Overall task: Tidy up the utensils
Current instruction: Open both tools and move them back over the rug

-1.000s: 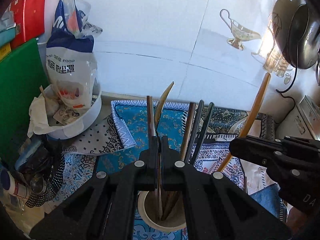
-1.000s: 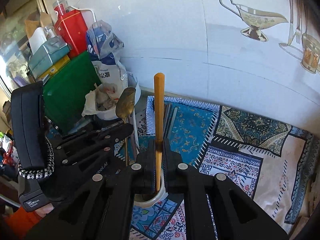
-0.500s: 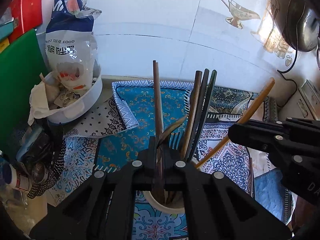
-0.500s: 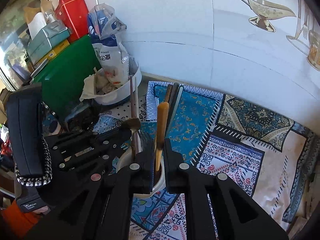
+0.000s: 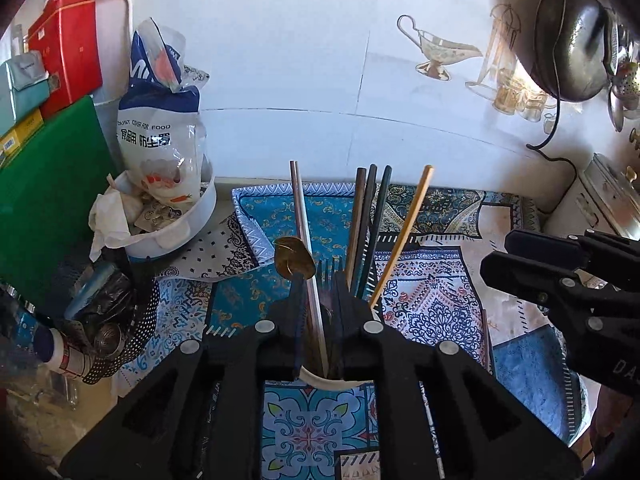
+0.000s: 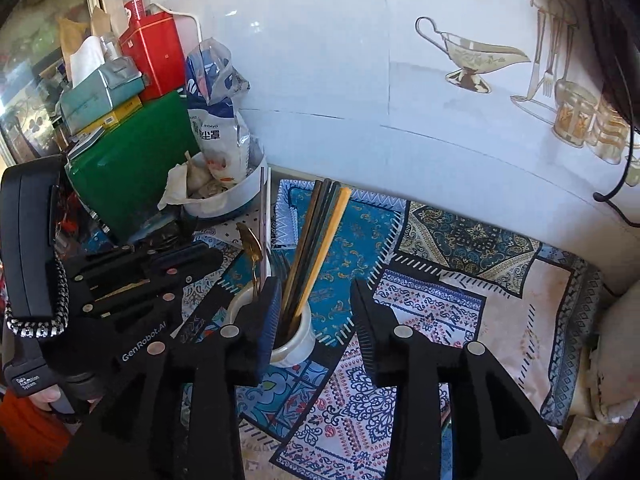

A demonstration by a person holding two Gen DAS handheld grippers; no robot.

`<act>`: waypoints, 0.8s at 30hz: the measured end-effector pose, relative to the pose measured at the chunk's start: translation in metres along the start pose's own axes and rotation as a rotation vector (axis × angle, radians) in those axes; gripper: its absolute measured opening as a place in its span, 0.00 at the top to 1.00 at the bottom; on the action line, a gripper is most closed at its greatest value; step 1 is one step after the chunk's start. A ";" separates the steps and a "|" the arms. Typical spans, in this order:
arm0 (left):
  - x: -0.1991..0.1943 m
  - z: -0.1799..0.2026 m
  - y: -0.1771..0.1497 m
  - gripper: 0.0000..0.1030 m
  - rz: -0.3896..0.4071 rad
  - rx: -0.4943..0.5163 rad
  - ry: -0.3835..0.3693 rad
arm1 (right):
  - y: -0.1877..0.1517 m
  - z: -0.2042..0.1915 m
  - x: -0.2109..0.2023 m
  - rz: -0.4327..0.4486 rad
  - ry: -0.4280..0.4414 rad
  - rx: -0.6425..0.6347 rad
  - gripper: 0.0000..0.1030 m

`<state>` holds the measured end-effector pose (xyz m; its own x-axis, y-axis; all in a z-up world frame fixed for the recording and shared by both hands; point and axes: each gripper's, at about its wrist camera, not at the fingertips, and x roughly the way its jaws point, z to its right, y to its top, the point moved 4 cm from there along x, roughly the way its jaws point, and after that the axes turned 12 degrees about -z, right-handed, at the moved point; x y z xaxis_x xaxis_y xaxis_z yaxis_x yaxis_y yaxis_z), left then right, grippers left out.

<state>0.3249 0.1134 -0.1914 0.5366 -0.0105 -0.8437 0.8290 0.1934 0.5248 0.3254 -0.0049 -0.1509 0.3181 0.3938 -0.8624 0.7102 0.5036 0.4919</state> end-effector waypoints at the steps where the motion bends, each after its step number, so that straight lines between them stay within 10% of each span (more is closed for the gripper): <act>1: -0.005 0.003 -0.001 0.84 0.005 0.005 0.000 | -0.003 0.002 -0.004 0.006 -0.007 0.004 0.66; 14: -0.029 0.052 -0.025 0.37 -0.007 0.078 -0.060 | -0.059 0.048 -0.033 0.000 -0.126 0.126 0.54; 24: 0.018 0.091 -0.058 0.33 -0.152 0.136 -0.076 | -0.130 0.109 -0.011 -0.119 -0.220 0.312 0.54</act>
<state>0.3008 0.0126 -0.2273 0.4102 -0.1046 -0.9060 0.9120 0.0500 0.4071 0.2981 -0.1579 -0.2183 0.3254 0.1555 -0.9327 0.8960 0.2644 0.3567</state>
